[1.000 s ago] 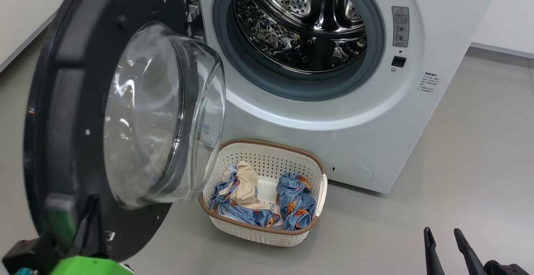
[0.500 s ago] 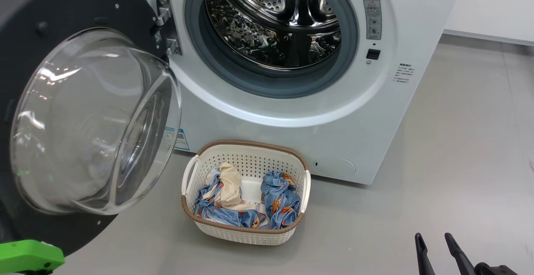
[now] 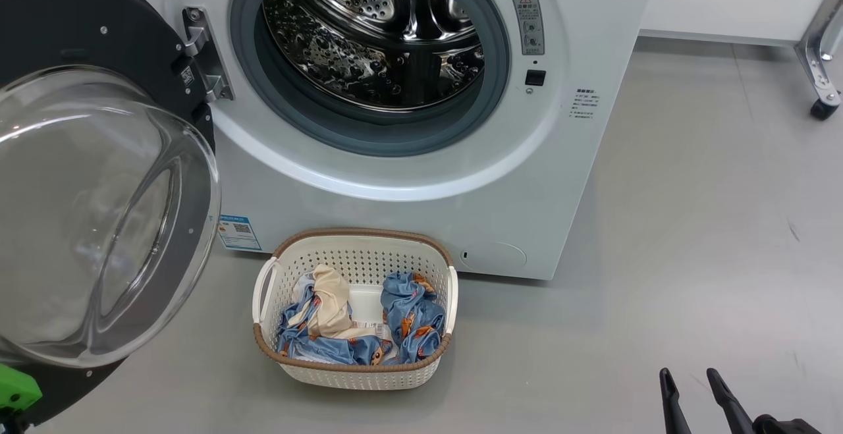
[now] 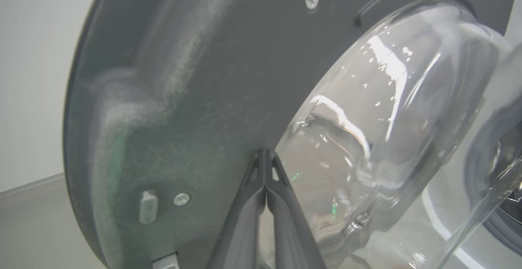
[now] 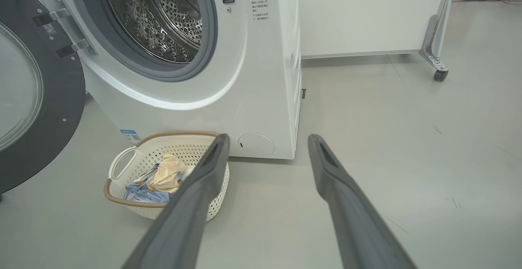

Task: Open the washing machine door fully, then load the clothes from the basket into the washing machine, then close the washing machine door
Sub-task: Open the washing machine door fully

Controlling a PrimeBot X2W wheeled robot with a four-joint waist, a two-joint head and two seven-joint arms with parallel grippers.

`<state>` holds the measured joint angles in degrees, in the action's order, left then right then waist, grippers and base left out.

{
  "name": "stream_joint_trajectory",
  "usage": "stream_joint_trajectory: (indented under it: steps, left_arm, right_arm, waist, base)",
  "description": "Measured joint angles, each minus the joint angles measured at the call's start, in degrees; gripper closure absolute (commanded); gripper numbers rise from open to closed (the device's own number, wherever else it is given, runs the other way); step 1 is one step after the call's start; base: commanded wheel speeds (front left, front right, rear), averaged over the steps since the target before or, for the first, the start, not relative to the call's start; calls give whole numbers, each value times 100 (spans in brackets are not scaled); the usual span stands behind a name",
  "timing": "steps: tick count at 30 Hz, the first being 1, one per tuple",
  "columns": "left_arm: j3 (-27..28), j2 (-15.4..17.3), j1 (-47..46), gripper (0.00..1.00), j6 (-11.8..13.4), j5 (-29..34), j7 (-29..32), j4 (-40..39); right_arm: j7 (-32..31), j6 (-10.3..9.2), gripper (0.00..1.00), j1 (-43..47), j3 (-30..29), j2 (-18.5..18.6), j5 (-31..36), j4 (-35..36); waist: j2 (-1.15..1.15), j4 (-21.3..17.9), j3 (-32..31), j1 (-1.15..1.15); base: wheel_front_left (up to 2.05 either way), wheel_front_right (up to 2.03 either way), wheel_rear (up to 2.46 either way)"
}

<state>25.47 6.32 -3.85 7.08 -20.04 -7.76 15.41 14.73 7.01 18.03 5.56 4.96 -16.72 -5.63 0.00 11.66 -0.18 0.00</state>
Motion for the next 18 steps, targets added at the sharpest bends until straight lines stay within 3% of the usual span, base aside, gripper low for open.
stream_joint_trajectory:
  steps: [10, 18]
  left_arm:
    - [115, 222, -478, 100, 0, 124, -199, 802]
    - [218, 170, -646, 100, 0, -54, -449, 817]
  right_arm:
    - [0, 0, 0, -8, -52, -1, -38, -2]
    - [0, 0, 0, -24, -135, -12, -45, -9]
  waist:
    - [0, -73, 62, 0]
    - [0, -65, 58, 0]
  base:
    - [0, 0, 0]
    - [0, 0, 0]
